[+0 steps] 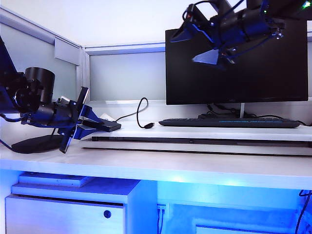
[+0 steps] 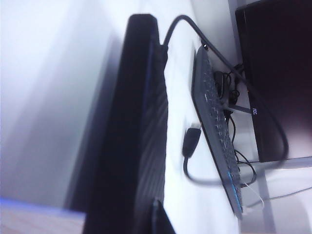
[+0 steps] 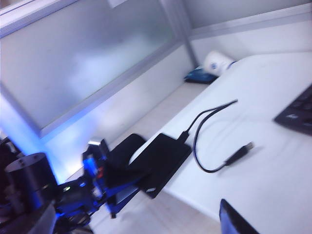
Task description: Unplug the data cable of the portable hard drive.
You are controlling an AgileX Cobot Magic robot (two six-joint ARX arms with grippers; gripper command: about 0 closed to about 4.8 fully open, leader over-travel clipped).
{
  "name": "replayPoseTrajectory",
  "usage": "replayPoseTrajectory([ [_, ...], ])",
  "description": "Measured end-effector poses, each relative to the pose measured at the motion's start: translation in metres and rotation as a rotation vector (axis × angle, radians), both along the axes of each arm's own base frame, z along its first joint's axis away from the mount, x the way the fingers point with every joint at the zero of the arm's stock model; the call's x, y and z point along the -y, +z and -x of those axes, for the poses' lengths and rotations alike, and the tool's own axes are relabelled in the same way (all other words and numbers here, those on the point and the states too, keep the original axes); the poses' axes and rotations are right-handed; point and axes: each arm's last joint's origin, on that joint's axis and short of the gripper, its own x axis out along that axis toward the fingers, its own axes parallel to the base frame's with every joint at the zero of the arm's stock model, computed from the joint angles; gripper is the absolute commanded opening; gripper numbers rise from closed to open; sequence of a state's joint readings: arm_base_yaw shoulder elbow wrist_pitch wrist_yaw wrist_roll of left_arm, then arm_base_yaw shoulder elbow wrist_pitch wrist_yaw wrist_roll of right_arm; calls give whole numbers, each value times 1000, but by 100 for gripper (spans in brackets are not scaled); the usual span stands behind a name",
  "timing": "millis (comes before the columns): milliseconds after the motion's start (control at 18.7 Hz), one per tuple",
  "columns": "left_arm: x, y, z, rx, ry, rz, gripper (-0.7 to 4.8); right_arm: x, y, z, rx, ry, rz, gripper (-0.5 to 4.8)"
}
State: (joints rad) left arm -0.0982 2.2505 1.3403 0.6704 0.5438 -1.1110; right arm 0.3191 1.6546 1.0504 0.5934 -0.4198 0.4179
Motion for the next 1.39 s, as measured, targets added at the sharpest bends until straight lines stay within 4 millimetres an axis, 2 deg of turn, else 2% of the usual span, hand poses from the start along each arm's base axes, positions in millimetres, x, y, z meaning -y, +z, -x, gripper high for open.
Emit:
replayPoseTrajectory([
  [54,0,0,0,-1,-13,3,-6,0,0,-2,1,-2,0,431],
  [375,4,3,2,36,-148,62,-5,-8,13,-21,42,30,-16,431],
  [590,7,18,3,144,-260,134,-5,-25,23,-35,67,80,-29,431],
  [750,8,32,6,239,-349,187,-5,-40,17,-46,42,125,-22,431],
  [1018,8,59,16,392,-461,260,-5,-52,6,-68,14,136,-28,430],
  [1179,9,64,19,401,-517,276,-5,-55,8,-78,25,129,-34,416],
  [1393,13,65,21,384,-570,272,-5,-59,23,-88,76,110,-51,416],
])
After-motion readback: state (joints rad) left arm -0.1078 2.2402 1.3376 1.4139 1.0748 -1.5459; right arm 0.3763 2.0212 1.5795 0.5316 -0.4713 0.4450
